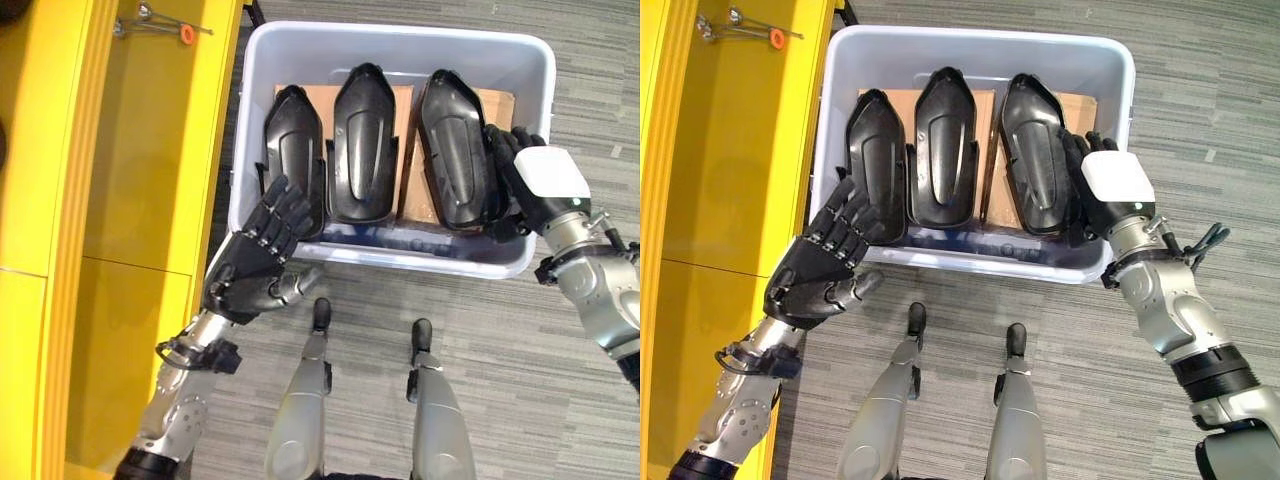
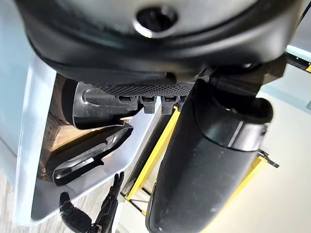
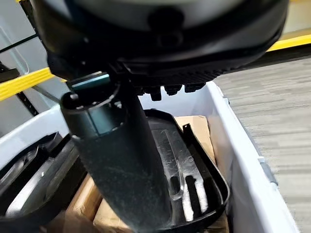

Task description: Move parts from the plastic box to the shelf.

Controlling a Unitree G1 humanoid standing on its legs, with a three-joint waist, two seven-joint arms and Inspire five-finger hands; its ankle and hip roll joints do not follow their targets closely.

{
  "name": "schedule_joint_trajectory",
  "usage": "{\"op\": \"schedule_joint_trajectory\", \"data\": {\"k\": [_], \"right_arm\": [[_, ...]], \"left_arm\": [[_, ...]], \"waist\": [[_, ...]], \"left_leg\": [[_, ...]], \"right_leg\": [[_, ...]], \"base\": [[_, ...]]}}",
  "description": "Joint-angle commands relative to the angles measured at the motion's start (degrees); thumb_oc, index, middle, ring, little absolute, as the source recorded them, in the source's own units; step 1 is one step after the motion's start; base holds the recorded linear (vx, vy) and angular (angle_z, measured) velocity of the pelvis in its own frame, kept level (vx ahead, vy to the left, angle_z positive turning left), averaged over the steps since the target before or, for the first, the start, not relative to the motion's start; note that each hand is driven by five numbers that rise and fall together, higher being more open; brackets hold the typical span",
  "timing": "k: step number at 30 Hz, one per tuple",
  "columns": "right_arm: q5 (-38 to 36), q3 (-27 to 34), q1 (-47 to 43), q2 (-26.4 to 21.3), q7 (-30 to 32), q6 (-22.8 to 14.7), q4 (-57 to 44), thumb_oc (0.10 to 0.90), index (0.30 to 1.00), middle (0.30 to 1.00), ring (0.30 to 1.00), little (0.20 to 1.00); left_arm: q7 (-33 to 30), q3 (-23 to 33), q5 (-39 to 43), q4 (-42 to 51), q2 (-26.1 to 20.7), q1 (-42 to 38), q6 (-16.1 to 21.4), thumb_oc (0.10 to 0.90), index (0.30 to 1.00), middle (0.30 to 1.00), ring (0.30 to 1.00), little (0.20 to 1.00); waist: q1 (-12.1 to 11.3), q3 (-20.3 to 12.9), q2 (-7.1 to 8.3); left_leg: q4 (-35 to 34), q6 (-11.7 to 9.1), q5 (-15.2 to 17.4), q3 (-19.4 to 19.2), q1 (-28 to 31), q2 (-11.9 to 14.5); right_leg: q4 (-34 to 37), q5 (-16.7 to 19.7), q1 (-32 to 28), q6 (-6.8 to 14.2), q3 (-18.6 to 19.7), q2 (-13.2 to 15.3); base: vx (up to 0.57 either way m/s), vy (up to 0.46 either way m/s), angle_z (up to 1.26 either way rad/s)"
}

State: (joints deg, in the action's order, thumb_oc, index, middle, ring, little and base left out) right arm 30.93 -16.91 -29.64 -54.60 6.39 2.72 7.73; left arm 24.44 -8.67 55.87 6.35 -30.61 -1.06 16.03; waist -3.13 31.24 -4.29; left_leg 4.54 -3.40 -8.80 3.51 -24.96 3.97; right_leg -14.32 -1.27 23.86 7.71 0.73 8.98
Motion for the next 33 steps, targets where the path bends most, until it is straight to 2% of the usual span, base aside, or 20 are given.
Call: {"op": "schedule_joint_trajectory", "data": {"k": [1,8,12,13,16,18,24,33], "right_arm": [[6.97,0.73,-5.12,-3.21,3.05,-1.32,-7.38,0.900,1.000,1.000,1.000,1.000],[12.40,2.06,-1.49,-2.31,5.07,0.36,-10.09,0.900,1.000,1.000,1.000,1.000],[15.33,0.43,-1.62,-1.29,7.43,0.90,-6.93,0.900,1.000,1.000,1.000,1.000],[17.12,-0.76,-2.54,-0.70,9.49,0.20,-4.10,0.900,1.000,1.000,1.000,1.000],[17.76,-1.42,-2.58,-0.23,10.71,0.65,-2.91,0.900,1.000,1.000,1.000,1.000],[17.42,-2.12,-3.22,0.49,11.18,1.95,-1.43,0.900,1.000,1.000,1.000,1.000],[15.25,-4.75,-6.33,0.65,12.76,2.44,4.63,0.900,1.000,1.000,1.000,1.000],[13.67,-10.13,-14.87,1.79,15.46,1.44,15.56,0.900,1.000,1.000,1.000,1.000]], "left_arm": [[1.93,1.52,0.19,8.94,-1.00,-0.82,3.74,0.900,1.000,1.000,1.000,1.000],[0.54,1.48,-0.36,9.71,-0.65,-0.52,3.96,0.900,1.000,1.000,1.000,1.000],[-0.26,1.58,-0.89,9.14,-0.67,-1.02,4.62,0.900,1.000,1.000,1.000,1.000],[-0.61,1.87,-3.69,8.87,-1.21,-1.27,7.29,0.900,1.000,1.000,1.000,1.000],[-0.82,2.08,-3.23,8.69,-1.08,-1.96,6.58,0.900,1.000,1.000,1.000,1.000],[-0.22,2.01,-4.03,8.71,-1.25,-2.46,6.25,0.900,1.000,1.000,1.000,1.000],[-0.34,1.13,-3.61,7.95,-1.26,-3.55,5.98,0.900,1.000,1.000,1.000,1.000],[-0.59,-0.07,-3.03,6.82,-1.23,-5.68,4.97,0.900,1.000,1.000,1.000,1.000]], "waist": [[0.64,-1.44,0.69],[0.87,-1.44,1.03],[0.66,-1.44,0.69],[0.30,-1.44,0.39],[0.22,-1.44,0.21],[0.05,-1.44,0.12],[-0.48,-1.44,-0.51],[-2.05,-1.44,-1.71]], "left_leg": [[0.08,2.64,2.90,-0.16,1.10,-1.18],[-0.26,2.58,2.82,-0.34,0.52,-1.19],[0.20,2.61,2.72,-0.43,-0.60,-1.22],[0.37,2.61,2.65,-0.35,-1.01,-1.30],[0.36,2.71,2.66,-0.39,-1.26,-1.47],[0.66,2.72,2.70,-0.39,-1.71,-1.61],[1.41,2.69,2.79,-0.15,-2.72,-1.91],[2.06,2.72,2.58,0.19,-5.12,-2.60]], "right_leg": [[-0.64,-0.38,-0.02,-4.14,-2.00,-3.46],[-0.42,-0.17,0.59,-3.94,-1.99,-3.62],[-1.12,-0.47,1.62,-4.08,-2.32,-3.58],[-1.58,-0.69,2.05,-4.19,-2.58,-3.45],[-1.93,-0.88,2.41,-4.10,-2.82,-3.31],[-2.21,-0.99,2.79,-4.21,-2.96,-3.27],[-3.17,-1.38,3.67,-4.33,-3.40,-3.05],[-4.76,-1.74,6.12,-4.37,-4.43,-2.67]], "base": [[0.00,0.000,0.00],[0.00,0.000,0.00],[0.00,0.000,0.00],[0.00,0.000,0.00],[0.00,0.000,0.00],[0.00,0.000,0.00],[0.00,0.000,0.00],[0.00,-0.003,0.00]]}}
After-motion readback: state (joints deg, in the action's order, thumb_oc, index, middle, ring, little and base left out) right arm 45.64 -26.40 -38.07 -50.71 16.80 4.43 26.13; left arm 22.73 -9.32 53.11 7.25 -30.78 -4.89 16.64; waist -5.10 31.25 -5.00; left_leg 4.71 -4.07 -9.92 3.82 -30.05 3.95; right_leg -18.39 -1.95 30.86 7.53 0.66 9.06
